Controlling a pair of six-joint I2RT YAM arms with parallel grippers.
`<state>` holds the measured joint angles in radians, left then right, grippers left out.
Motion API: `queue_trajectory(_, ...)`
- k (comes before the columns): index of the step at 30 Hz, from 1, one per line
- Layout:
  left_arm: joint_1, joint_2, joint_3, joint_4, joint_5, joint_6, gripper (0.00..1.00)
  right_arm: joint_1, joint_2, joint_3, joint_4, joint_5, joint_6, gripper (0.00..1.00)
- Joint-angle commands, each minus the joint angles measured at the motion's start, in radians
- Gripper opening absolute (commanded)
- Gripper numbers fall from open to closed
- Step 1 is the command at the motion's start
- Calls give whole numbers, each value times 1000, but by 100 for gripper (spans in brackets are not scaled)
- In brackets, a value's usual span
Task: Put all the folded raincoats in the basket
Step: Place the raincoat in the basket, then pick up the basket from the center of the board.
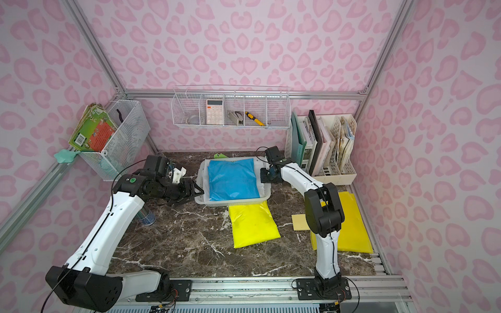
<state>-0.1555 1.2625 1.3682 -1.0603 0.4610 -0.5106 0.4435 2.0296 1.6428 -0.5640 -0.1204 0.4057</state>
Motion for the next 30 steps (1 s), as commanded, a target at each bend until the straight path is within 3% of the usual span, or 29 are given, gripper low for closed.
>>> queue_trajectory(1,2,-48,-13,-50,-45,12,64,3,-4,12,14,-44,33,25)
queue_trajectory(7,1,-154,-64,4,-76,0,65,3,-34,15,4,-73,55,1)
queue_trajectory(18,2,-213,13,-64,-91,-17,66,26,-196,-12,49,-281,257,0)
queue_trajectory(24,2,-237,14,-72,-89,-32,67,179,-295,-204,215,-274,441,0)
queue_trajectory(30,2,-254,-1,-81,-85,-32,67,333,-362,-433,403,-157,630,0)
